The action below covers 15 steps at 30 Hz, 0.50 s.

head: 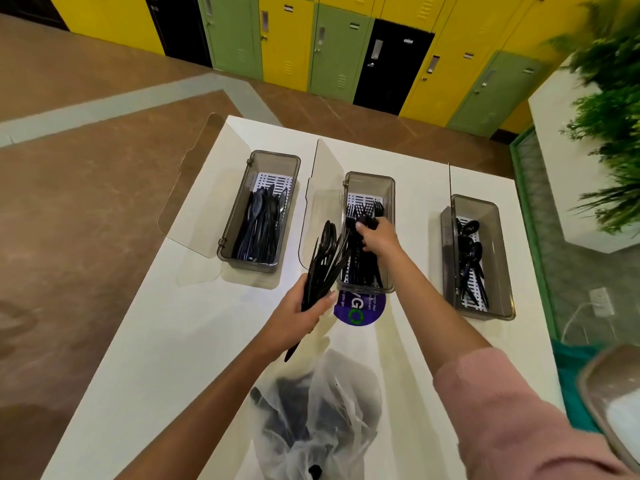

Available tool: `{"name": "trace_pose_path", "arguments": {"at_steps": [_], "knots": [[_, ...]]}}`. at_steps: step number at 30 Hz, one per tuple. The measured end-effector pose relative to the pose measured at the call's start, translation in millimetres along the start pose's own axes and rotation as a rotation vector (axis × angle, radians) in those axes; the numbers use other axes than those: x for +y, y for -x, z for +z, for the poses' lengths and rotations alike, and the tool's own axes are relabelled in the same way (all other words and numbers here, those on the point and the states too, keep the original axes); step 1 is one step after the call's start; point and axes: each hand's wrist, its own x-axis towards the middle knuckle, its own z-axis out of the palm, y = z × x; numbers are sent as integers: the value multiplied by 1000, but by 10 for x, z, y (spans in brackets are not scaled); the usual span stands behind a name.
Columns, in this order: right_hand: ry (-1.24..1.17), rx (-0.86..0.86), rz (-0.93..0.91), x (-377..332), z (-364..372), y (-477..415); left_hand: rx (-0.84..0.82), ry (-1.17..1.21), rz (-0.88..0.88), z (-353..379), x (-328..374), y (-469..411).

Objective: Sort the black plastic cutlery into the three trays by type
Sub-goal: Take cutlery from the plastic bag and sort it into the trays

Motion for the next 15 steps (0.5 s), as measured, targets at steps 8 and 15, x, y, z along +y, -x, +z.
{"name": "trace_pose_path", "arguments": {"at_steps": [8,15], "knots": [[7,94,-248,-98,-167,799,10,38,16,80,27,11],[-284,-210,-161,-77,-192,1558,81,-27,17,122,42,61]]}}
